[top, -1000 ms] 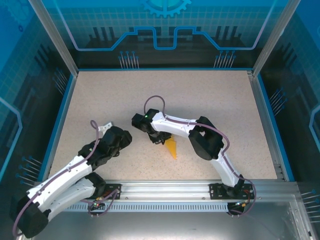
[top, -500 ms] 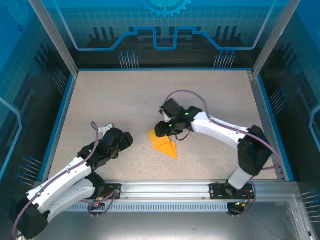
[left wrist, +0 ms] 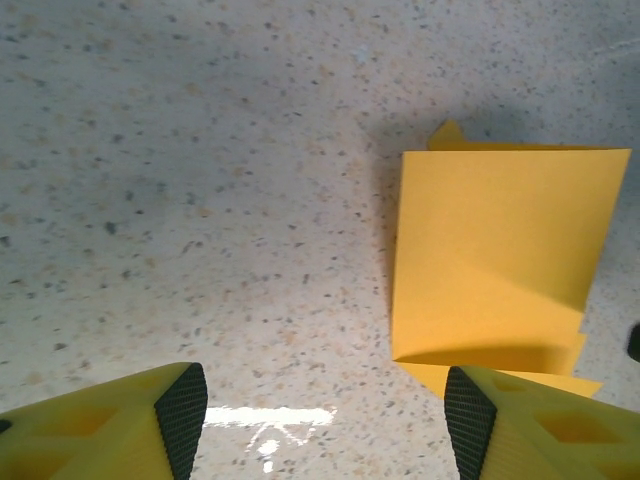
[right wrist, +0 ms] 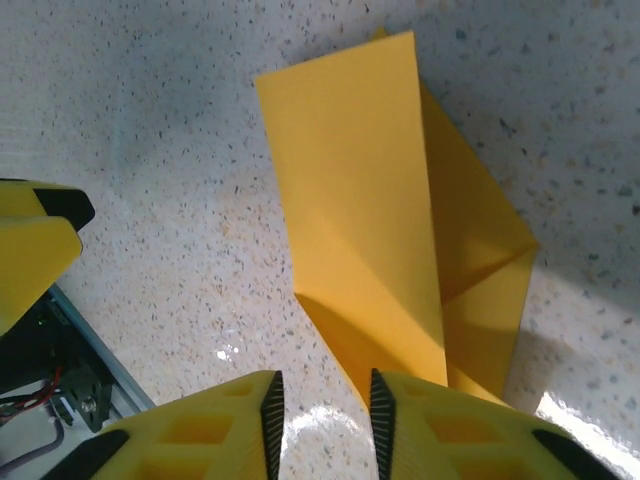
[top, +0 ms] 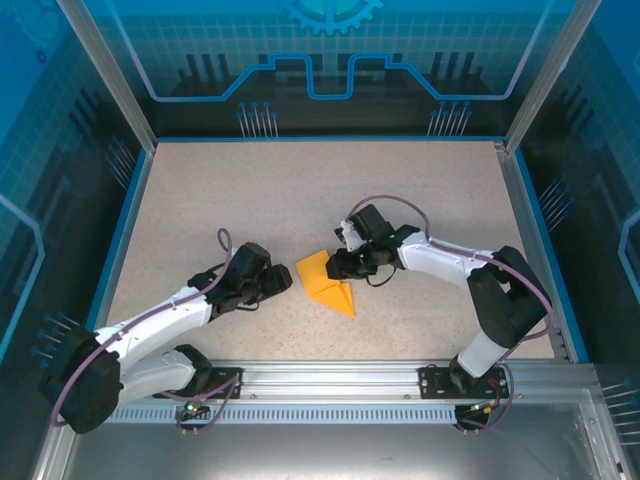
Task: Fold a paper plane with a square sheet of paper (pick it up from the middle)
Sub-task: Turn over the paper at the center of the table, then fold the wing for the fifth time at the center of the table.
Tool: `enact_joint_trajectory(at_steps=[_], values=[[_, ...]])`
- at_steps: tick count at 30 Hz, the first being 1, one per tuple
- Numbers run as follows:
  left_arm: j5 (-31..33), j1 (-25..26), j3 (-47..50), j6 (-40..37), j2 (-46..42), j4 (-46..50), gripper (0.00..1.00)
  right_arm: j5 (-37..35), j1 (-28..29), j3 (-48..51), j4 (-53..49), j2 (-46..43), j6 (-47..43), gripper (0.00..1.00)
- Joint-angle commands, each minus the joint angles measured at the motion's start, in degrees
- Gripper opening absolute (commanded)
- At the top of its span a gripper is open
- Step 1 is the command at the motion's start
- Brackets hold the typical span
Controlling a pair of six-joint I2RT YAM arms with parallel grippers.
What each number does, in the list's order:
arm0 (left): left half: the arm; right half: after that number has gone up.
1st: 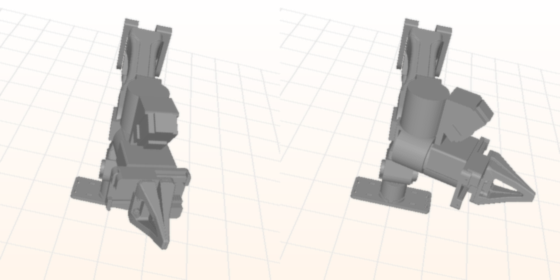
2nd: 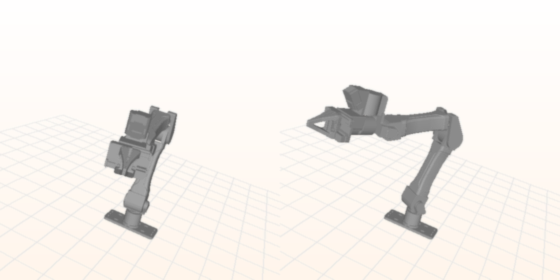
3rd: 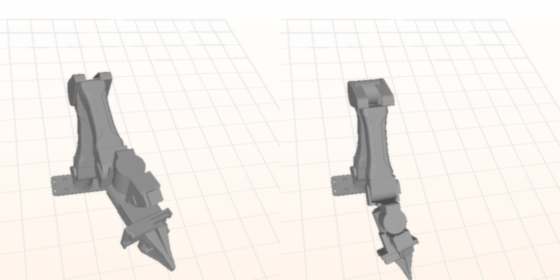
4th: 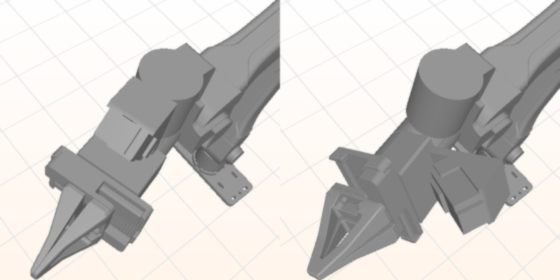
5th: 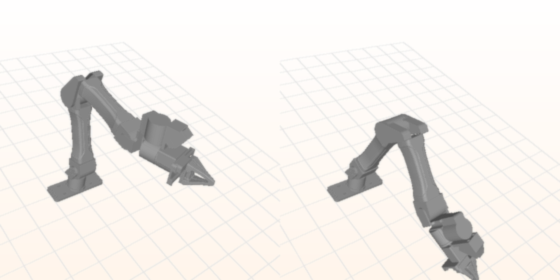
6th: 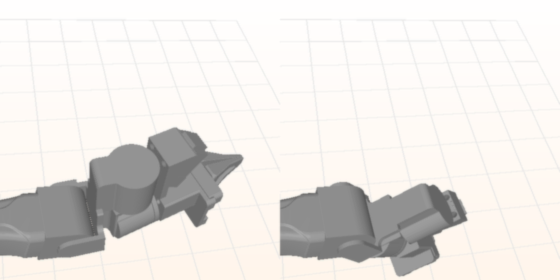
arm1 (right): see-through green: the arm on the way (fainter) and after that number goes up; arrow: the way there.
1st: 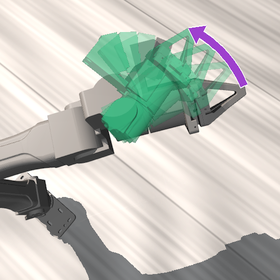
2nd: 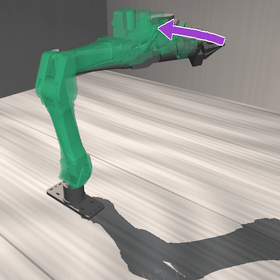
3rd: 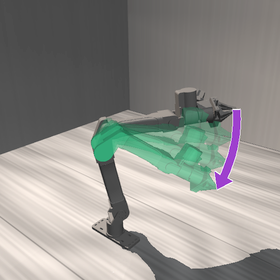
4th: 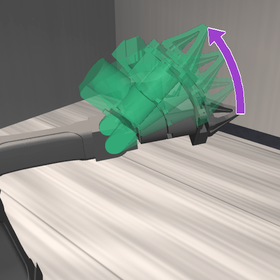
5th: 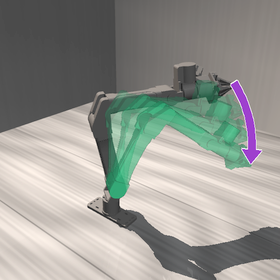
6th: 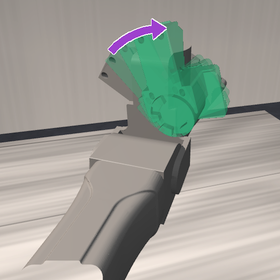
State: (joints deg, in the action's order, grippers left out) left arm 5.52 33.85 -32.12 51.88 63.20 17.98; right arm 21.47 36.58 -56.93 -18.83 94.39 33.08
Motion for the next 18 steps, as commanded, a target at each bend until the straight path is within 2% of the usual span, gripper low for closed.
enact_joint_trajectory(at_steps=[1, 4, 7, 10, 13, 16, 18], values=[[-3.0, -0.4, -2.4, -1.3, 1.2, -1.5, 0.68, -1.1, -1.3, -1.2, 1.2, 2.9, -0.3, 0.34], [-3.4, -0.4, -2.9, -1.1, 2.1, -1.6, 0.68, -2.7, -2.2, -3.6, -0.2, 6.1, -0.8, 0.4], [-3.7, -0.4, -3.2, -0.9, 2.9, -1.4, 0.68, -4.1, -2.4, -4.7, -0.4, 7.1, -1.1, 0.41], [-3.8, -0.4, -3.3, -0.6, 3.5, -1.3, 0.68, -2.6, -3.0, -5.3, -0.3, 8.2, -1.8, 0.42], [-3.8, -0.4, -3.4, -0.4, 4.0, -1.4, 0.68, -1.6, -3.6, -5.8, 0.0, 9.9, -2.1, 0.41], [-4.0, -0.4, -3.9, -0.5, 4.8, -1.4, 0.67, -1.0, -4.6, -5.4, 0.8, 11.2, -1.6, 0.33], [-4.1, -0.3, -4.3, -0.5, 5.2, -1.2, 0.67, 0.1, -5.4, -4.4, 2.4, 11.6, -0.9, 0.32]])
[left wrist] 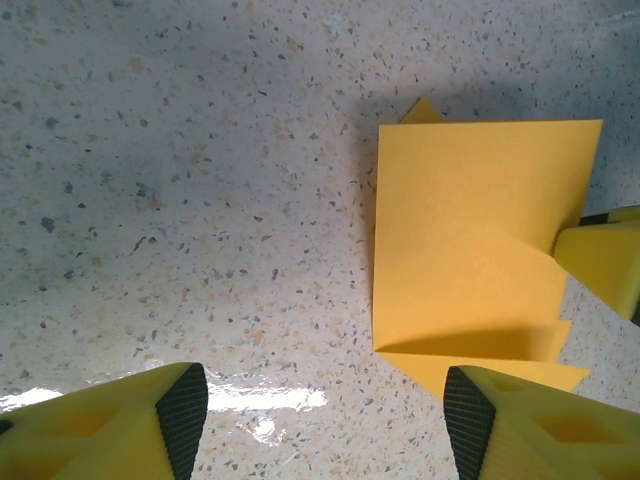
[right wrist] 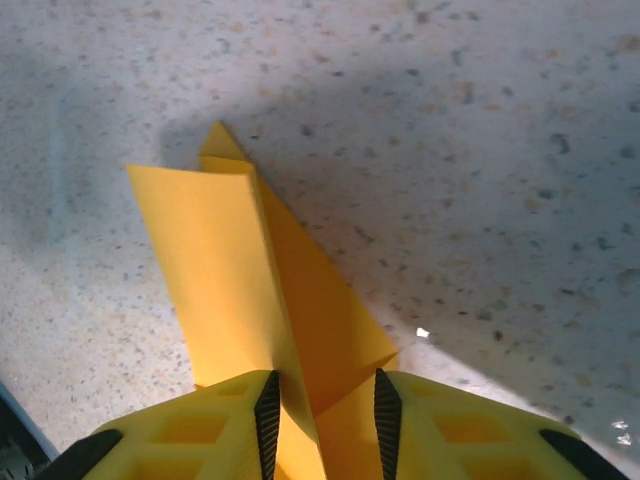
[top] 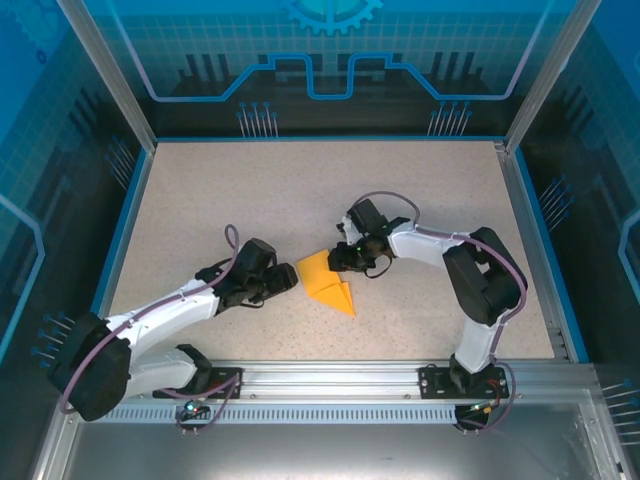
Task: Fold a paper plane with a square sheet of paper (pick it up from the middle)
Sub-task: Fold the wing for the fifth time at the center of the table.
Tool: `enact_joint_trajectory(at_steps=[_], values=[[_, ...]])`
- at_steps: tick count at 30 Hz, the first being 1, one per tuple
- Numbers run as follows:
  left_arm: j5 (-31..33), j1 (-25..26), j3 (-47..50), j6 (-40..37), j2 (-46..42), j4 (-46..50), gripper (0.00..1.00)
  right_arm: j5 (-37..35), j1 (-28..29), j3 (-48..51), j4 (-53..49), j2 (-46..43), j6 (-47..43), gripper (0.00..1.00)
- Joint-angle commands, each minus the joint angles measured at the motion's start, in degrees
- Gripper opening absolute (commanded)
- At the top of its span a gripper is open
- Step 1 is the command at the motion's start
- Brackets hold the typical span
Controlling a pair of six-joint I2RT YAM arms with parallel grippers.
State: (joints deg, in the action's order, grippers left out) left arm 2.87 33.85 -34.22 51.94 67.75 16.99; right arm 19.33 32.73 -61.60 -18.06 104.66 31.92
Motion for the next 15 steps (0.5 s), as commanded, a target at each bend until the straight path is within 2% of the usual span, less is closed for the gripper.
enact_joint_trajectory(at_steps=[1, 4, 11, 13, 15], values=[[-1.5, -0.3, -2.3, -0.6, 0.9, -0.2, 0.67, 2.9, -1.9, 0.7, 2.3, 1.5, 0.5, 0.29], [-2.1, -0.3, -2.6, -0.6, 1.8, -0.7, 0.68, 4.5, -3.0, 2.9, 5.0, 1.4, 1.6, 0.19], [-3.6, 0.0, -4.0, -0.6, 5.0, -2.1, 0.67, 6.3, -6.9, 13.9, 15.8, -4.2, 10.3, 0.05], [-3.8, 0.1, -4.4, -0.6, 5.7, -2.4, 0.67, 6.4, -7.0, 16.4, 18.6, -5.6, 12.7, 0.05], [-4.0, 0.3, -5.0, -0.7, 6.5, -2.5, 0.67, 7.4, -6.9, 18.3, 21.1, -6.8, 13.9, 0.1]])
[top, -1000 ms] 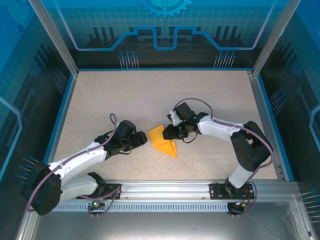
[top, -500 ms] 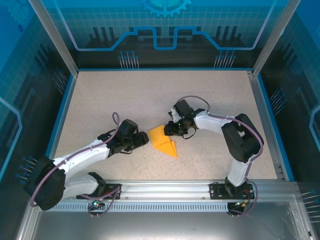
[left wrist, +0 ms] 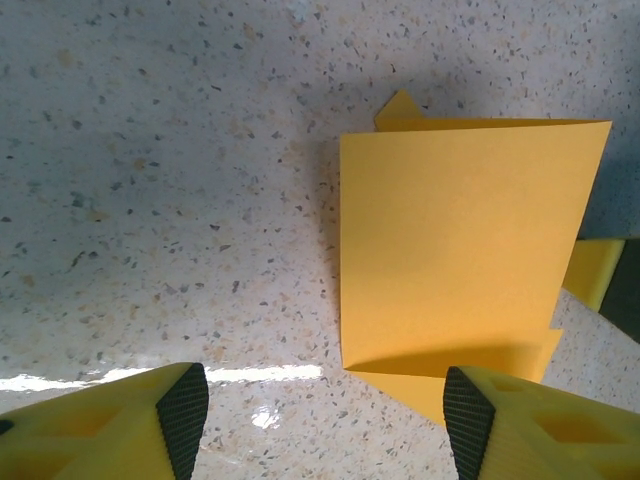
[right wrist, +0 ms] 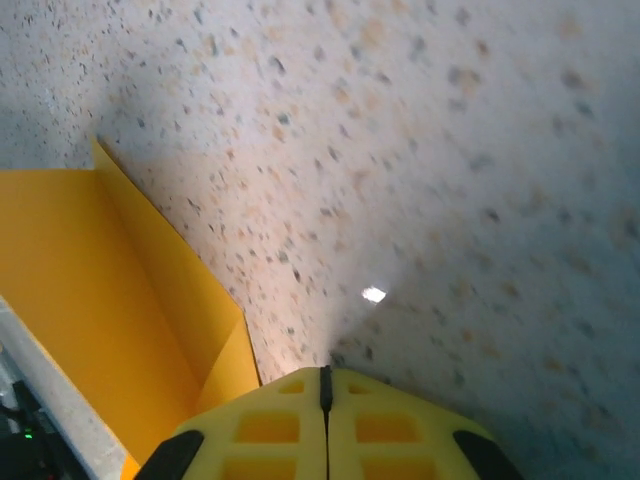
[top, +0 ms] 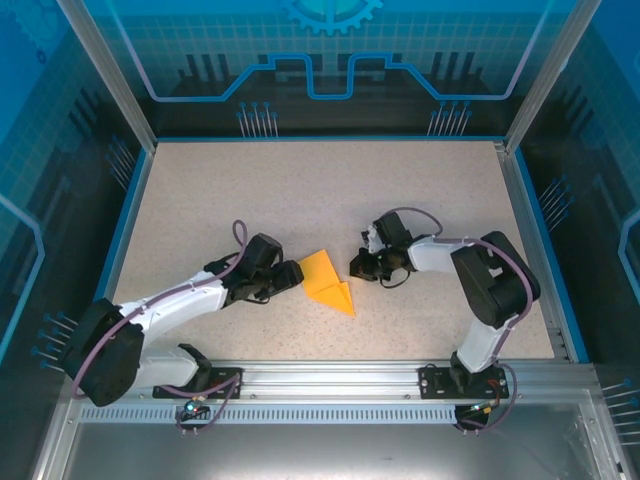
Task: Fold a paper plane with a square sheet of paper (pick it up from the middle)
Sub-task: Fold the wing for the fifth time at the center of the table.
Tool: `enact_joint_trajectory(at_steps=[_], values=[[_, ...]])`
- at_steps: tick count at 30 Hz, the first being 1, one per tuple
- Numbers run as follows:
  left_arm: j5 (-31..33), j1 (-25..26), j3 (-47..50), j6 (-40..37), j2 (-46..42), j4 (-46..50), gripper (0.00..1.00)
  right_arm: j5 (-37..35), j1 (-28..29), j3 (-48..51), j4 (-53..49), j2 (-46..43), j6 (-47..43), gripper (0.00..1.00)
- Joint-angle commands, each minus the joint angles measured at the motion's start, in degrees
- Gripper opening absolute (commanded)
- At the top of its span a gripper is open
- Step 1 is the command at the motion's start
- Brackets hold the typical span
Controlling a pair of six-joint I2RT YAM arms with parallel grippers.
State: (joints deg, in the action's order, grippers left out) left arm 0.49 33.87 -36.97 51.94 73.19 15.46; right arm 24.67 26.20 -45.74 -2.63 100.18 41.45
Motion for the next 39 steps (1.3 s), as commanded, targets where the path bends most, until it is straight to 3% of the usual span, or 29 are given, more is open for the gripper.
enact_joint_trajectory(at_steps=[1, 8, 13, 21, 24, 29, 33, 36, 39], values=[[-1.6, 0.4, -2.5, -0.8, 1.4, -1.0, 0.67, 2.0, -0.4, 2.8, 5.9, -3.0, 4.2, 0.13], [-1.0, 0.5, -2.8, -0.7, 1.7, -0.7, 0.67, 2.7, -0.3, -1.5, 0.6, -4.4, -3.7, 0.36], [-0.7, 0.5, -1.7, -0.5, 1.0, -0.7, 0.68, 4.8, 2.2, -8.9, -4.9, -0.6, -10.0, 0.53], [0.8, 0.5, -0.3, -0.7, -2.3, 1.1, 0.7, 3.4, 5.9, -17.1, -10.4, 7.4, -13.3, 0.57], [1.1, 0.6, 0.1, -0.5, -3.1, 1.6, 0.7, 3.6, 6.3, -18.1, -10.3, 9.1, -13.3, 0.5], [1.5, 0.5, 0.5, -0.5, -3.8, 1.9, 0.71, 3.0, 5.8, -15.3, -7.0, 8.1, -10.8, 0.25], [1.4, 0.6, 0.5, -0.5, -3.3, 1.4, 0.71, 3.0, 3.5, -9.7, 0.1, 5.5, -4.5, 0.11], [1.2, 0.5, 0.3, -0.5, -2.7, 1.1, 0.71, -0.4, 2.1, -2.5, 7.8, 2.8, 3.0, 0.07], [0.7, 0.5, 0.1, -0.6, -1.9, 0.5, 0.71, -2.6, 1.9, 1.4, 11.9, 1.3, 7.3, 0.09]])
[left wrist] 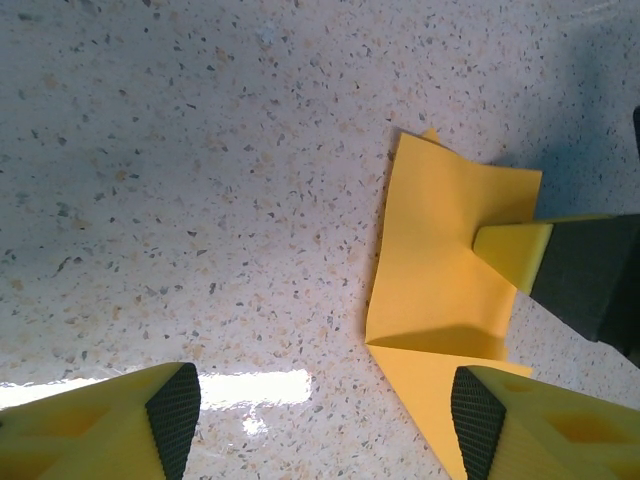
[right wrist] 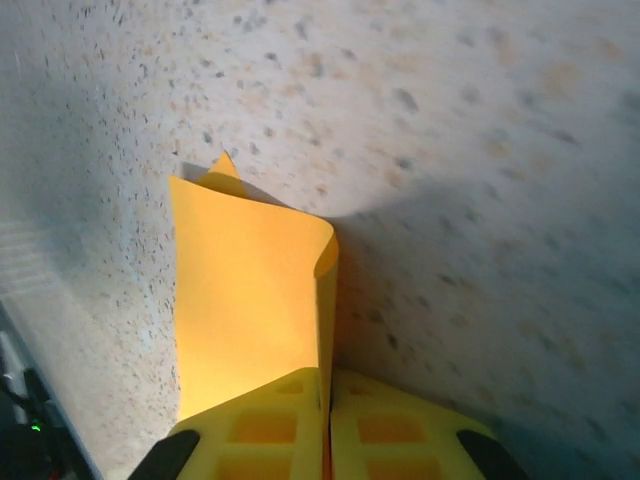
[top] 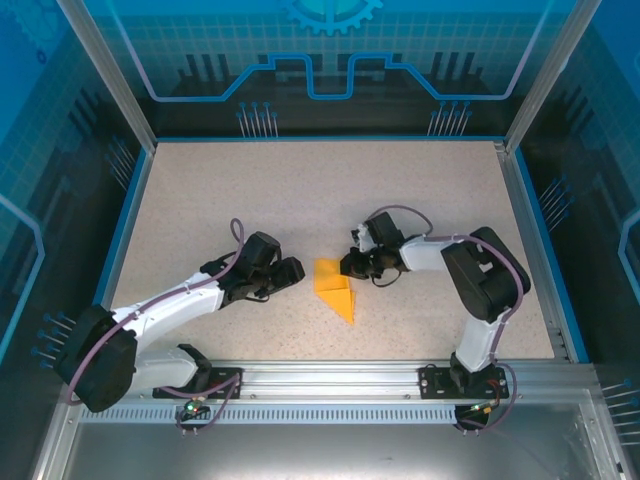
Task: Fold a paper plane with a square sheet of paper (pick it up from the middle)
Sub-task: Fold the wing for the fifth time at the center of the table.
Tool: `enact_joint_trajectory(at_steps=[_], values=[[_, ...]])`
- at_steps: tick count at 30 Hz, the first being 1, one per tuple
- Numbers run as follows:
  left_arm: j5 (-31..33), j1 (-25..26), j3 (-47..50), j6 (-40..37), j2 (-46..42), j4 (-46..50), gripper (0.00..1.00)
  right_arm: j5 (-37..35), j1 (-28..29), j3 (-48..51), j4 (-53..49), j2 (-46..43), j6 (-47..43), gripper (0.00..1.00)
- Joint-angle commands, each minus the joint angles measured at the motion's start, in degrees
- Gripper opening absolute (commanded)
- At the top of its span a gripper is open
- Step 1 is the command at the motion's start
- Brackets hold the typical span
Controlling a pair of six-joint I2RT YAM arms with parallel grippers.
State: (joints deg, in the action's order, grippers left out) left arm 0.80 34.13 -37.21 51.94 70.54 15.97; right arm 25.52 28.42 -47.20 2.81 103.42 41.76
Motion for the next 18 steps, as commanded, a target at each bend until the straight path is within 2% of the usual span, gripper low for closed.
enact_joint_trajectory(at_steps=[1, 4, 8, 11, 15, 18], values=[[0.3, 0.3, 0.2, -0.6, 0.9, -0.1, 0.71, -3.7, -0.4, 3.5, 7.0, -2.4, 7.2, 0.13], [0.2, 0.3, 0.1, -1.0, 1.0, 0.0, 0.71, -4.5, -0.8, 4.7, 5.9, -5.1, 6.6, 0.24], [0.3, 0.3, 0.6, -1.1, 0.7, -0.3, 0.71, -6.6, -1.9, 4.7, -1.9, -12.1, 2.6, 0.38], [0.0, 0.2, 0.8, -1.1, 0.7, -0.7, 0.71, -7.6, -2.0, 4.6, -8.1, -18.8, -1.5, 0.42], [-0.3, 0.2, 0.8, -1.2, 1.4, -1.7, 0.71, -0.9, -0.7, 3.6, -12.4, -23.3, -6.7, 0.23], [-0.9, 0.2, 0.3, -1.1, 2.6, -2.8, 0.71, 1.9, 2.7, 2.8, -14.4, -23.1, -8.0, 0.15]])
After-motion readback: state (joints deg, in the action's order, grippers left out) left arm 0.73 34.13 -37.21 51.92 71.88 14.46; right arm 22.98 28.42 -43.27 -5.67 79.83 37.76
